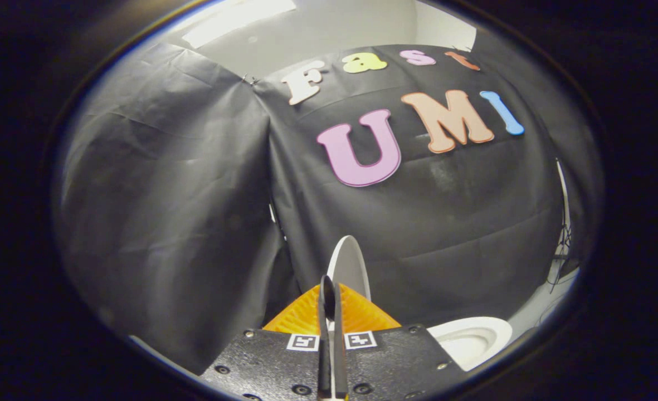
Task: Open the toilet lid.
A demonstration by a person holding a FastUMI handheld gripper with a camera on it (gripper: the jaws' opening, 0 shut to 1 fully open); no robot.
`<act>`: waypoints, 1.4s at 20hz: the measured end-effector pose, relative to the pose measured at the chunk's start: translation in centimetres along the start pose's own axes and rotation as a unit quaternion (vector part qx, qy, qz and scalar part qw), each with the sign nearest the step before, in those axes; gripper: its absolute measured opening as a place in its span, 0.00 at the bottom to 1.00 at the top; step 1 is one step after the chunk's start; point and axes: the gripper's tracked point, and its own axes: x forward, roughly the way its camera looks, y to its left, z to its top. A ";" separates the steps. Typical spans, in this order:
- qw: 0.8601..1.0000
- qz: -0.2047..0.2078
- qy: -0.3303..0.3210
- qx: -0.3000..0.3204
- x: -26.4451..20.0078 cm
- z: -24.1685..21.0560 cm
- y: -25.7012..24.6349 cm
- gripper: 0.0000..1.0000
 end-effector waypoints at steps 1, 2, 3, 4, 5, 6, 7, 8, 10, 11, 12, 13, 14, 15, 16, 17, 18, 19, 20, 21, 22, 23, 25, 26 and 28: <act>1.000 0.004 0.001 -0.005 0.1 -0.2 0.8 0.02; 1.000 0.008 0.000 -0.010 0.5 -0.5 1.6 0.02; 1.000 0.011 0.002 -0.014 0.7 -0.6 2.3 0.02; 1.000 0.017 0.005 -0.017 0.9 -0.8 3.0 0.03; 0.999 0.022 0.008 -0.023 1.2 -0.9 3.4 0.03; 0.999 0.029 0.011 -0.029 1.3 -1.2 4.3 0.03; 0.999 0.035 0.014 -0.036 1.5 -1.5 5.1 0.03; 0.998 0.039 0.016 -0.042 1.7 -1.9 5.8 0.03; 0.998 0.047 0.019 -0.043 2.1 -2.2 6.7 0.04; 0.998 0.051 0.021 -0.042 2.3 -2.4 7.1 0.04; 0.997 0.055 0.022 -0.043 2.4 -2.8 7.7 0.04; 0.997 0.058 0.024 -0.047 2.5 -3.0 8.1 0.03; 0.997 0.060 0.025 -0.050 2.5 -3.2 8.4 0.03; 0.996 0.061 0.025 -0.053 2.5 -3.3 8.6 0.04; 0.996 0.061 0.027 -0.054 2.7 -3.4 8.7 0.04; 0.996 0.063 0.028 -0.055 2.7 -3.5 8.7 0.04; 0.996 0.065 0.028 -0.055 2.8 -3.5 8.9 0.04; 0.996 0.070 0.028 -0.056 2.7 -3.6 9.0 0.04; 0.995 0.073 0.028 -0.054 2.8 -3.7 9.0 0.04; 0.995 0.075 0.027 -0.053 2.8 -3.6 9.1 0.04; 0.995 0.076 0.030 -0.052 2.9 -3.7 9.3 0.04; 0.995 0.078 0.032 -0.054 2.9 -3.9 9.4 0.05; 0.994 0.079 0.039 -0.065 2.9 -4.1 9.9 0.05; 0.994 0.078 0.041 -0.069 2.7 -4.0 9.8 0.05; 0.993 0.080 0.047 -0.069 2.7 -4.2 9.7 0.09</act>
